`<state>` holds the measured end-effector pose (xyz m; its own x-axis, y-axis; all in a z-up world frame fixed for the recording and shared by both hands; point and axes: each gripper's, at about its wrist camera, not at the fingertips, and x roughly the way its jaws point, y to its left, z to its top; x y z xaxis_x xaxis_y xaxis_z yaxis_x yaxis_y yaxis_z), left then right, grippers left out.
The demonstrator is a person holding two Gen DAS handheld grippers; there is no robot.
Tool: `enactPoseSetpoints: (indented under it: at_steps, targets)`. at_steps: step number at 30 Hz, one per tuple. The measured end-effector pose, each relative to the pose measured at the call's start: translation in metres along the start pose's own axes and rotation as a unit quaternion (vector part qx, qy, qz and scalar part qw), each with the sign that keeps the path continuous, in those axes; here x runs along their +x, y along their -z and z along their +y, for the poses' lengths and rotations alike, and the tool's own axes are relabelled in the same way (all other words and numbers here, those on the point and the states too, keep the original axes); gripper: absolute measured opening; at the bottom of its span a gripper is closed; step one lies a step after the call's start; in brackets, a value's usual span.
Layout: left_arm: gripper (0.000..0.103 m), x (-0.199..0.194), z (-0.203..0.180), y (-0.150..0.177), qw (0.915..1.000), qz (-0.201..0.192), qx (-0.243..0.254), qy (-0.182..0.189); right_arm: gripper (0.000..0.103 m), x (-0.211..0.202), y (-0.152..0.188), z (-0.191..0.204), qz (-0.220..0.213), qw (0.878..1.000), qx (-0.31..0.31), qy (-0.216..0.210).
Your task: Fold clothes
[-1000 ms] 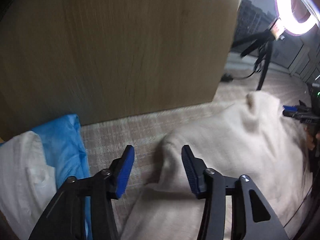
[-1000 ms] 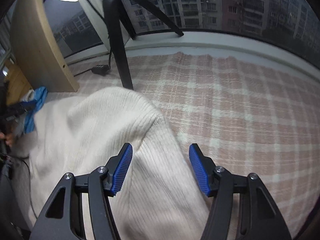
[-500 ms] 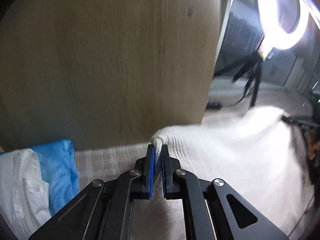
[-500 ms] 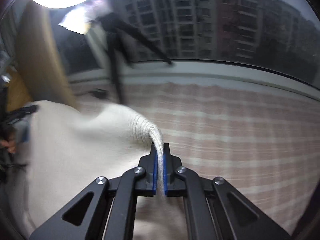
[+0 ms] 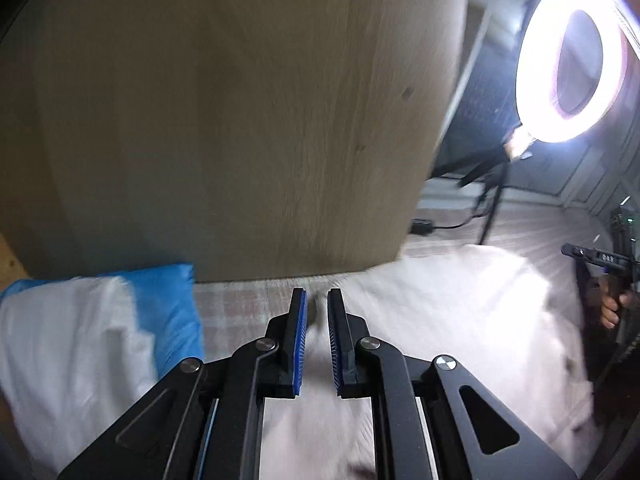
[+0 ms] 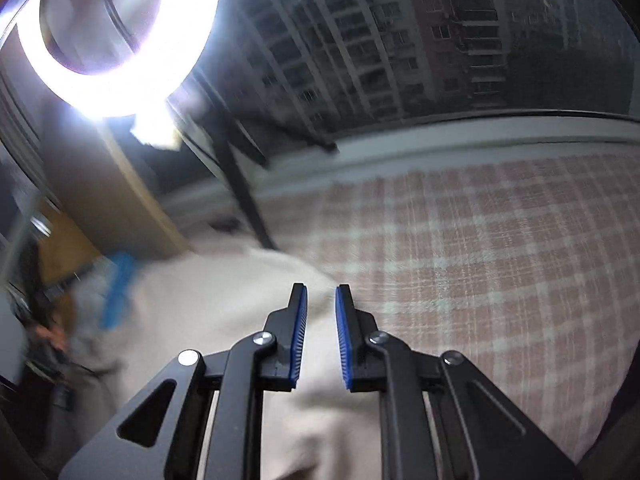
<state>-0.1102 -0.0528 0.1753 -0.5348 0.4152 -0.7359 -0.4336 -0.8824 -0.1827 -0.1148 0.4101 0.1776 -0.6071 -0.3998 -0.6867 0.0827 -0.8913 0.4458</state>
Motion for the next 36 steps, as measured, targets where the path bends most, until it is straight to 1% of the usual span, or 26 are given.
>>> enactPoseSetpoints:
  at_steps: [2,4,6,8,10,11,13,15,17,19,21,24,28,30,32,33,34,35,36]
  targets:
    - [0.011,-0.041,0.004,0.011,0.9999,-0.012,-0.002,0.003,0.015,-0.038,0.003,0.006,-0.022,0.999,0.009,-0.025]
    - [0.01,-0.073,0.008,0.023,0.9998,-0.014,-0.009,0.013,0.015,-0.076,0.012,0.016,-0.037,0.998,0.013,-0.044]
    - [0.011,-0.099,0.006,0.039,0.9994,-0.004,-0.02,0.029,0.015,-0.115,0.02,0.026,-0.052,0.997,0.017,-0.063]
    - [0.014,-0.122,0.002,0.061,0.9983,0.013,-0.032,0.047,0.017,-0.141,0.045,0.038,-0.043,0.997,0.011,-0.065]
    - [0.02,-0.134,-0.004,0.099,0.9964,0.043,-0.038,0.063,0.034,-0.165,0.074,0.05,-0.028,0.998,0.004,-0.063]
    - [0.021,-0.136,-0.009,0.12,0.9948,0.063,-0.041,0.07,0.037,-0.17,0.095,0.054,-0.015,0.998,0.003,-0.056]
    - [0.022,-0.132,-0.021,0.164,0.9894,0.109,-0.048,0.082,0.038,-0.172,0.145,0.058,0.02,0.999,0.008,-0.035]
    - [0.022,-0.124,-0.038,0.202,0.9827,0.147,-0.063,0.094,0.038,-0.172,0.195,0.06,0.054,0.998,0.016,-0.012]
    - [0.022,-0.118,-0.053,0.238,0.9723,0.184,-0.087,0.114,0.038,-0.162,0.245,0.055,0.089,0.995,0.044,0.001]
    - [0.022,-0.109,-0.067,0.266,0.9654,0.209,-0.096,0.122,0.038,-0.149,0.289,0.052,0.121,0.991,0.064,0.014]
    - [0.022,-0.099,-0.082,0.287,0.9637,0.226,-0.087,0.113,0.038,-0.133,0.319,0.051,0.141,0.987,0.071,0.036]
    - [0.023,-0.091,-0.095,0.301,0.9621,0.236,-0.078,0.113,0.038,-0.12,0.339,0.056,0.154,0.985,0.062,0.048]
    - [0.023,-0.084,-0.111,0.316,0.9594,0.245,-0.071,0.121,0.038,-0.107,0.353,0.069,0.178,0.982,0.029,0.061]
    - [0.023,-0.086,-0.121,0.321,0.9619,0.235,-0.06,0.125,0.038,-0.102,0.358,0.076,0.187,0.98,0.013,0.067]
    - [0.008,-0.089,-0.127,0.323,0.9648,0.226,-0.047,0.126,0.039,-0.099,0.362,0.084,0.19,0.979,-0.005,0.073]
    - [0.003,-0.089,-0.126,0.323,0.9644,0.225,-0.049,0.129,0.039,-0.098,0.363,0.087,0.187,0.98,-0.014,0.072]
    - [0.003,-0.09,-0.126,0.321,0.9642,0.223,-0.052,0.134,0.038,-0.096,0.364,0.09,0.188,0.979,-0.021,0.071]
    - [0.003,-0.092,-0.125,0.319,0.9641,0.219,-0.056,0.139,0.036,-0.095,0.364,0.092,0.188,0.98,-0.022,0.062]
    - [0.003,-0.094,-0.125,0.316,0.9648,0.215,-0.056,0.141,0.016,-0.094,0.364,0.093,0.187,0.981,-0.02,0.048]
